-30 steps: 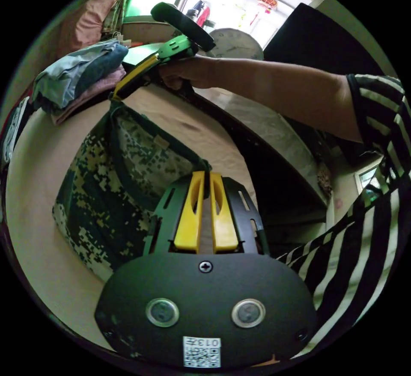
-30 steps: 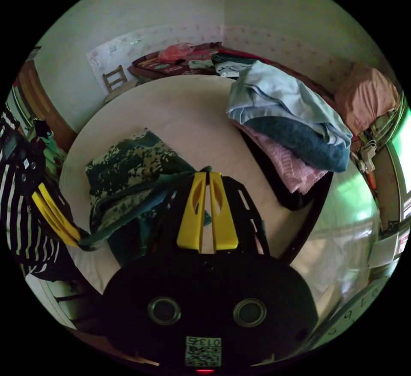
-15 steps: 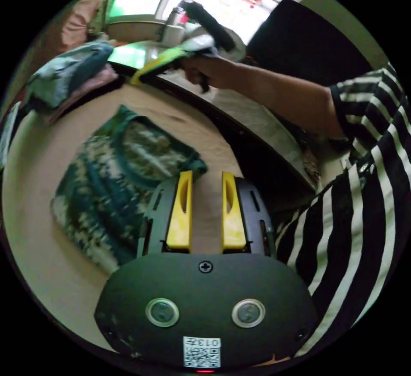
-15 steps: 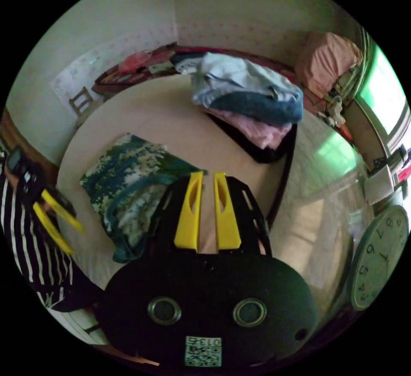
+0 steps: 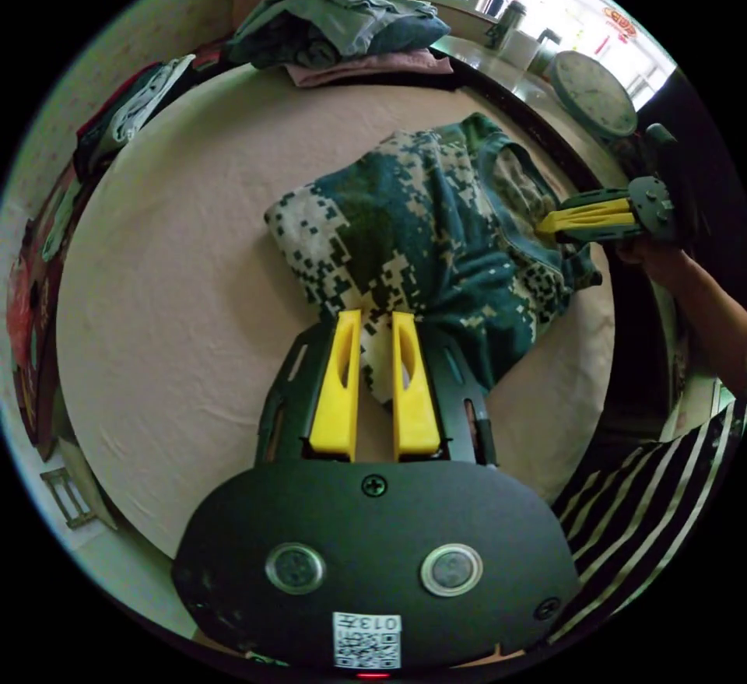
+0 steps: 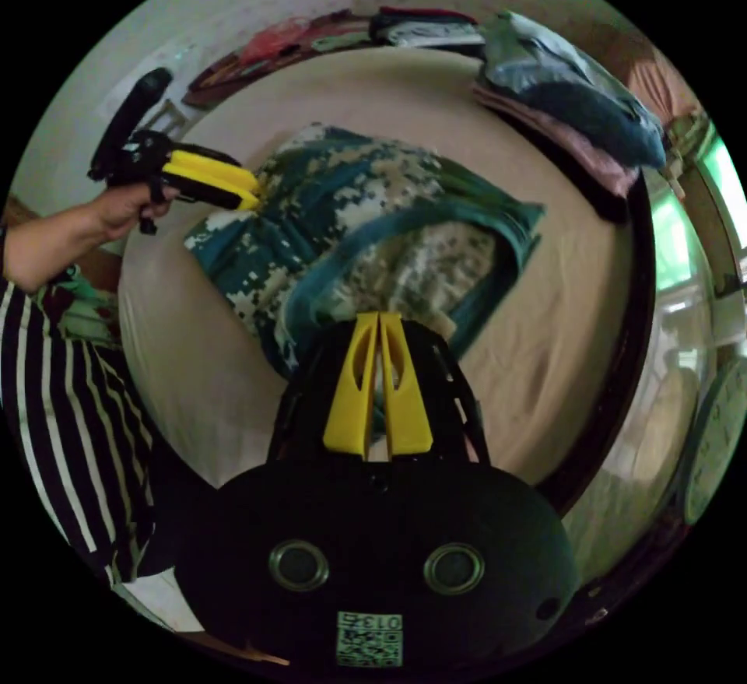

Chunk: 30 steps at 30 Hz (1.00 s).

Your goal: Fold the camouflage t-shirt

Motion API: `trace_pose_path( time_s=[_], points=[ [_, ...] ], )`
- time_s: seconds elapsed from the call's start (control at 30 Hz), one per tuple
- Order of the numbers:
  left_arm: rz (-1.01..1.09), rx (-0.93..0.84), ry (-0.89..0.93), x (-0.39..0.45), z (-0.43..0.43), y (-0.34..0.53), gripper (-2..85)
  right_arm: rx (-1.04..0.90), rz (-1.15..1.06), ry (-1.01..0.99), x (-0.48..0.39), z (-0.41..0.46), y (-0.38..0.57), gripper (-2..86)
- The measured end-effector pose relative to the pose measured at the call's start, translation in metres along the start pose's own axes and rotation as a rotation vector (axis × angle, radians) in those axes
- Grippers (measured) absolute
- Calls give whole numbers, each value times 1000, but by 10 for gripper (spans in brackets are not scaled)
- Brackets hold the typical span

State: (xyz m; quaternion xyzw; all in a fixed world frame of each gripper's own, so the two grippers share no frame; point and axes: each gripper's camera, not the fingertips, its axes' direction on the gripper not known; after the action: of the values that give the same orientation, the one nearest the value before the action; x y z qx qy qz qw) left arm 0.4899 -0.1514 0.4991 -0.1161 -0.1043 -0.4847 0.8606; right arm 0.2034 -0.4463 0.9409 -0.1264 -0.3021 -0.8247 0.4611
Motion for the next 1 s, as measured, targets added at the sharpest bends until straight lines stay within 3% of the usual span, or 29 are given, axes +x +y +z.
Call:
trace_pose_path(
  time_s=[0.07, 0.2, 0.23, 0.43, 0.53, 0.9, 1.0],
  points=[
    [-17, -3, 31, -7, -7, -5, 84, -8, 16, -11, 11, -3, 11, 12],
    [-85, 97, 22, -27, -36, -8, 111, 230, 263, -40, 55, -47, 31, 67],
    [-112, 105, 34, -37, -38, -13, 119, 246, 328, -33, 67, -50, 29, 107],
    [-211, 57, 225, -76, -19, -51, 117, 216, 483, -70, 106, -20, 7, 131],
    [-244, 56, 251, -85, -18, -63, 127, 196, 500, -130, 113, -11, 0, 130],
    [-351, 49, 299, -110, -24, -80, 129, 133, 451, 17, 83, -13, -19, 81],
    [-323, 30, 274, -109, -29, -87, 103, 144, 485, -24, 82, -18, -22, 62]
  ],
)
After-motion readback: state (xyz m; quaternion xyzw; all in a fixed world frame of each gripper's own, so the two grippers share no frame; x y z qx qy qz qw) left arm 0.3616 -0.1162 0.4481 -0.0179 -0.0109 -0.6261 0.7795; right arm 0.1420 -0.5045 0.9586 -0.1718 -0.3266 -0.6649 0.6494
